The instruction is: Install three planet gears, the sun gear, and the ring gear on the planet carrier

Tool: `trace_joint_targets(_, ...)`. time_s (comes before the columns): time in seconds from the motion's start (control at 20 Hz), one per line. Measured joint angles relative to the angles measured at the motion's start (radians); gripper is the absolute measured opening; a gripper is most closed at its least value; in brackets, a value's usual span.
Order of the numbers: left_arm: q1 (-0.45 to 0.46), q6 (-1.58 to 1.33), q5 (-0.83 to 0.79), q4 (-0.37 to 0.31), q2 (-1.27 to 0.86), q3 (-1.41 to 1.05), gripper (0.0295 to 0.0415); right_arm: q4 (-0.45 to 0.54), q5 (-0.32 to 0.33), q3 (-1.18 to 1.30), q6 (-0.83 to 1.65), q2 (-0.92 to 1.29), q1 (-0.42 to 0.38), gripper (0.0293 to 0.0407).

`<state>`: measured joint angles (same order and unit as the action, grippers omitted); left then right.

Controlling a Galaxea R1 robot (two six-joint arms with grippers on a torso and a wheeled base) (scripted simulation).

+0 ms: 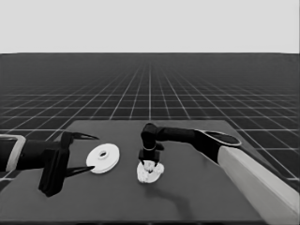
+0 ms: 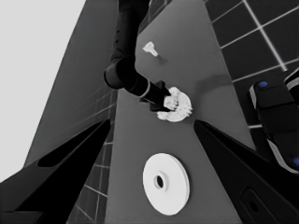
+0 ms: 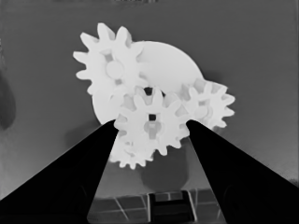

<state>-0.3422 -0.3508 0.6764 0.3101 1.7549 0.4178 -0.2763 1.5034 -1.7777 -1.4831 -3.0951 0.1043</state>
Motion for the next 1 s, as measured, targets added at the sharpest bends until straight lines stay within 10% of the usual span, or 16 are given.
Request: trace_joint_targets(1.0,0.000,0.000,0.000,0.000,0.000,0.000,0.0385,0.000,0.000,0.000,-0.209,0.000,0.000,0.0309)
